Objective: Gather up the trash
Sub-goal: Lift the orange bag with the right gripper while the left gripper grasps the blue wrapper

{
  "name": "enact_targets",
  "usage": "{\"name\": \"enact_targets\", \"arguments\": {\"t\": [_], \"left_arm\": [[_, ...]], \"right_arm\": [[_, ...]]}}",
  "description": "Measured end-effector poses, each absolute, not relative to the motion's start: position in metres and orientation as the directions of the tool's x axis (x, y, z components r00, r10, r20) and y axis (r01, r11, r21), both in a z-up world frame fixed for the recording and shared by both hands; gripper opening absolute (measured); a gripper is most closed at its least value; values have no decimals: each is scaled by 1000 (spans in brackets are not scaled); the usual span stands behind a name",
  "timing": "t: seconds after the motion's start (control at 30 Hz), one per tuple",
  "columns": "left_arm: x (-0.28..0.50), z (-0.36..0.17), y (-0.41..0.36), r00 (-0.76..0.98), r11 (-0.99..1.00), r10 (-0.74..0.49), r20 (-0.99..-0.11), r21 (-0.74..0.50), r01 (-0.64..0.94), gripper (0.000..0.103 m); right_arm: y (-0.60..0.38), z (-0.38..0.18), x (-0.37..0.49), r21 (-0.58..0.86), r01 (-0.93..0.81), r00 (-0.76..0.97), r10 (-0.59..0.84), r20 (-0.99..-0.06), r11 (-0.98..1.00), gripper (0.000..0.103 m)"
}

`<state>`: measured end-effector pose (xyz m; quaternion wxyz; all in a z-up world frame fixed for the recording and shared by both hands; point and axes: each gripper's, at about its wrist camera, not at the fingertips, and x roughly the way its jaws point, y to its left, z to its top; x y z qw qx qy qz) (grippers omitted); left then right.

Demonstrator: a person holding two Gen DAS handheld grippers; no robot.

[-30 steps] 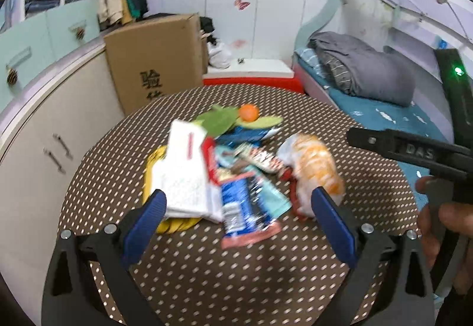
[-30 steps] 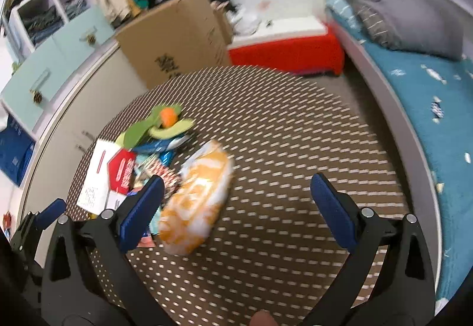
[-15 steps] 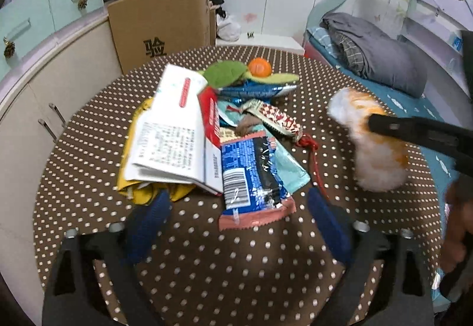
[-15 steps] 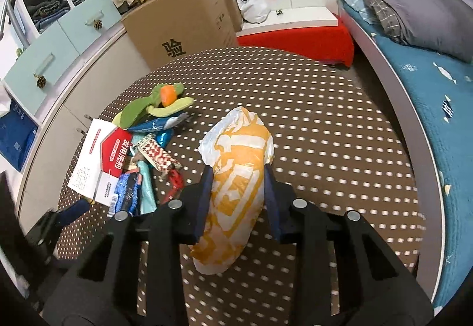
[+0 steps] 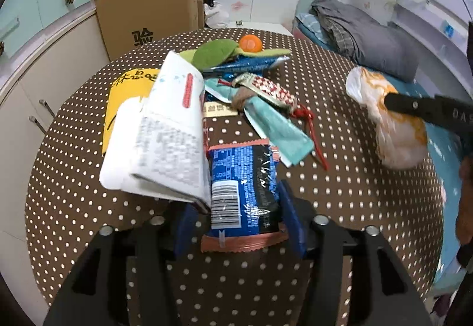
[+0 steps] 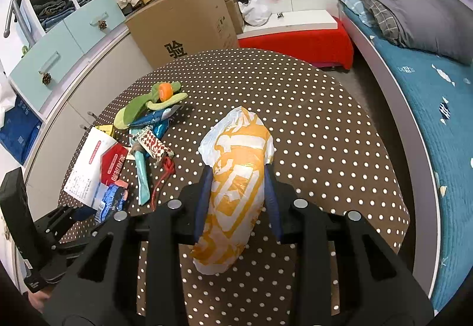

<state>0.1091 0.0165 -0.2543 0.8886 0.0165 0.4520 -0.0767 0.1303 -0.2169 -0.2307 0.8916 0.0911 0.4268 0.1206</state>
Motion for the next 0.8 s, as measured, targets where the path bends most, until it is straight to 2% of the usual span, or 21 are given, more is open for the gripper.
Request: {"name": "enact_targets", "arguments": {"t": [0.07, 0.17, 0.4, 0.43, 0.47, 0.53, 0.57, 0.7, 0.77, 0.8], "left_arm": [[110, -256, 16, 584, 987, -116, -803, -30, 156, 56], [112, -255, 14, 574, 982, -159, -804, -67, 179, 46], [103, -253, 8, 535, 956, -274, -799, -166, 242, 47], [102, -255, 6, 529, 956, -270, -805, -157, 249, 51], [102, -256, 4, 528, 958, -258, -809, -143, 249, 63], [98, -258, 5, 539, 966, -228, -811, -116, 233, 78], [95, -258, 7, 540, 969, -219, -813, -114, 221, 79], [77, -252, 15, 565, 972, -209, -798, -108, 208, 78], [68, -244, 9, 587, 966, -220, -779, -89, 244, 65], [65, -241, 8, 596, 962, -229, -769, -87, 258, 65]], "right_arm": [[-220, -230, 129, 264, -131, 612, 287, -737, 956, 34], [-229, -225, 126, 267, -122, 625, 283, -727, 956, 34], [-255, -207, 116, 272, -95, 668, 263, -696, 958, 34], [-258, -206, 115, 270, -90, 670, 259, -695, 959, 34], [-259, -207, 114, 270, -85, 671, 256, -696, 959, 34], [-263, -208, 113, 273, -79, 670, 254, -698, 959, 34], [-264, -209, 112, 274, -76, 669, 253, -699, 959, 34], [-265, -212, 110, 281, -71, 666, 255, -701, 957, 34], [-266, -213, 110, 282, -73, 665, 257, -701, 957, 34], [-265, -213, 110, 284, -74, 664, 260, -701, 956, 34]]}}
